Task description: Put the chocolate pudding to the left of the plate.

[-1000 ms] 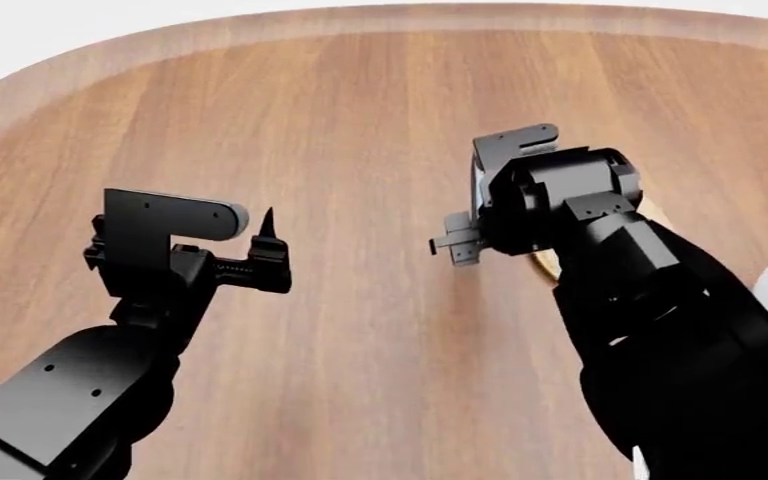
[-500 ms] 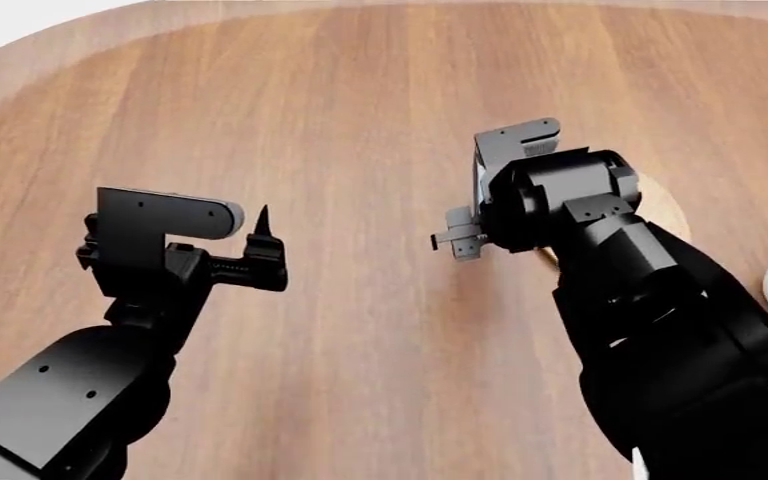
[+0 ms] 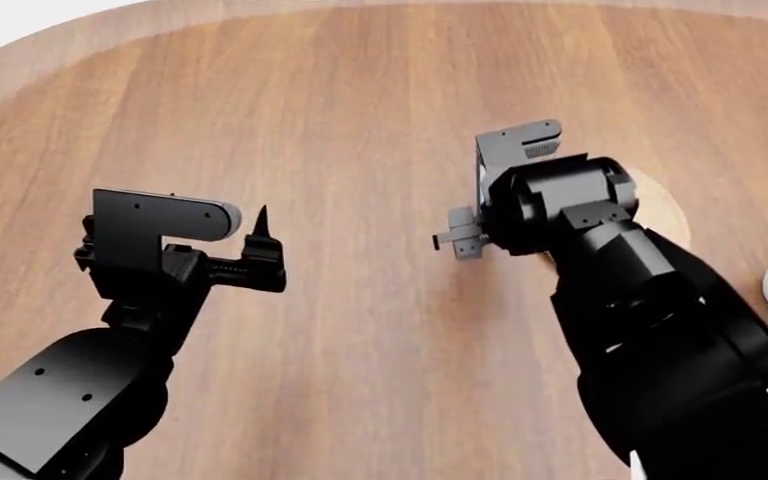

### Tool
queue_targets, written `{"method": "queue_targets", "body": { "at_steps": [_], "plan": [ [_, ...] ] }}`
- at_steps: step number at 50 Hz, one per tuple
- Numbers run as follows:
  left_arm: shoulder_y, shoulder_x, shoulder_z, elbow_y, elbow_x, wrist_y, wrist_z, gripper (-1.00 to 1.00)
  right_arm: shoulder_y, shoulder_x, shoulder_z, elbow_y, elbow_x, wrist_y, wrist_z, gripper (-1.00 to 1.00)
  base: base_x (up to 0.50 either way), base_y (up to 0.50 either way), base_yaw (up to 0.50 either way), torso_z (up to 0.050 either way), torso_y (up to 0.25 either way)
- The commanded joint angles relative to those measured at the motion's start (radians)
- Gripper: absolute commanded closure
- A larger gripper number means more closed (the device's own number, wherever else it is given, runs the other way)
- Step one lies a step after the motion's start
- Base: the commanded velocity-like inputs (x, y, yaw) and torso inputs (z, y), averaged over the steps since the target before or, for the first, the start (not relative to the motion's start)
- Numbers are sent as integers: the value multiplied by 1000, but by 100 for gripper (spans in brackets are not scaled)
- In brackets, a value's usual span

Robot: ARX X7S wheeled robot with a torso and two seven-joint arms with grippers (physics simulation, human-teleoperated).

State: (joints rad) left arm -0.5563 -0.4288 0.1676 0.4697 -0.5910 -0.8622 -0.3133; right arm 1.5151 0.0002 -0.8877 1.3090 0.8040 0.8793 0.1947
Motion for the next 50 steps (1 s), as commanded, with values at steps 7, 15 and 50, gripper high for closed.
{"method": "queue_targets", "body": {
  "at_steps": [7, 15, 50],
  "plan": [
    [1, -5, 7, -5, 5, 10, -2, -100, -27, 0, 31, 0, -56, -7, -1, 100, 0, 0, 0, 0, 0],
    [0, -9, 10, 2, 8, 7, -9, -100, -26, 0, 2, 0, -25, -11, 3, 100, 2, 0, 0, 0, -247],
    [2, -15, 0, 15, -16, 6, -14, -100, -25, 0, 8, 0, -14, 6, 10, -100, 0, 0, 0, 0, -2]
  ]
}}
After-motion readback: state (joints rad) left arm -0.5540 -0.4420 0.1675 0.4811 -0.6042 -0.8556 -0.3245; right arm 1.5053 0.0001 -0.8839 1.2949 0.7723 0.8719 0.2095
